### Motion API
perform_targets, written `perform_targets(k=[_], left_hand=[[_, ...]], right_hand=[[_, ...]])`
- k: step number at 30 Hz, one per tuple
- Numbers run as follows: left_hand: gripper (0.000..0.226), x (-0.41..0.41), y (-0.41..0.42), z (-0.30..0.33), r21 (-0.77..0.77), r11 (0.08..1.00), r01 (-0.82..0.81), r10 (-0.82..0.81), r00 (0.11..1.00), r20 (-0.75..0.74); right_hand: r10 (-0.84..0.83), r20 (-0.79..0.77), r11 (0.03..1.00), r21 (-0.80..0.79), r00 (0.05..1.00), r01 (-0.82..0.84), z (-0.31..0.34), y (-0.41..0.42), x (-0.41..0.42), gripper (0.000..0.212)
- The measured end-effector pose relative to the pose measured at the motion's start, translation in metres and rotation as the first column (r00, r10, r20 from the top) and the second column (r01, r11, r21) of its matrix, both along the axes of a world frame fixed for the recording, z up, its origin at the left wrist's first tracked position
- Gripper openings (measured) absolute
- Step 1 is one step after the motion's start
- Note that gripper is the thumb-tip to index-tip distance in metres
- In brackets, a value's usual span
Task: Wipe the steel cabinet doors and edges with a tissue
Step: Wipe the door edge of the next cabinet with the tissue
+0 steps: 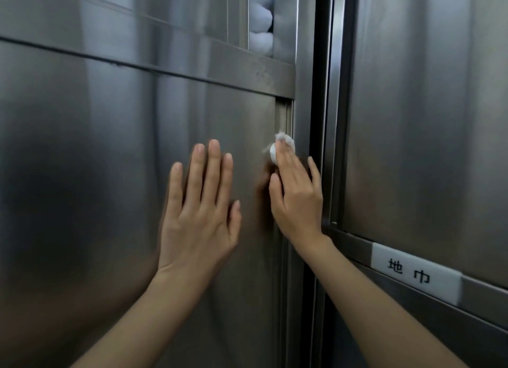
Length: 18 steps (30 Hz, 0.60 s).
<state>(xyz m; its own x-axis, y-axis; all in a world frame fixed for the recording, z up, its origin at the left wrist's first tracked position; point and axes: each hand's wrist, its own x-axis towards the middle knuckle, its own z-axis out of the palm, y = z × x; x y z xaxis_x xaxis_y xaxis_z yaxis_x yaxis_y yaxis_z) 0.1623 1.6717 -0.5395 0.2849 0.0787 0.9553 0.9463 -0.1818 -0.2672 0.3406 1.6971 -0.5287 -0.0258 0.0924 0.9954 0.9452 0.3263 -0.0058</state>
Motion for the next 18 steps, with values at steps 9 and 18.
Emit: perform_targets(k=[9, 18], left_hand=[[0.069, -0.001, -0.002, 0.001, -0.011, 1.0, -0.029, 0.029, 0.999, -0.017], [0.069, -0.002, -0.003, 0.0, -0.011, 1.0, -0.009, 0.008, 1.0, -0.021]], right_hand=[[-0.052, 0.159, 0.927, -0.359, 0.986, 0.107, 0.053, -0.017, 0.013, 0.072], [-0.032, 0.106, 0.902, -0.425, 0.994, 0.074, -0.01, -0.029, 0.007, 0.069]])
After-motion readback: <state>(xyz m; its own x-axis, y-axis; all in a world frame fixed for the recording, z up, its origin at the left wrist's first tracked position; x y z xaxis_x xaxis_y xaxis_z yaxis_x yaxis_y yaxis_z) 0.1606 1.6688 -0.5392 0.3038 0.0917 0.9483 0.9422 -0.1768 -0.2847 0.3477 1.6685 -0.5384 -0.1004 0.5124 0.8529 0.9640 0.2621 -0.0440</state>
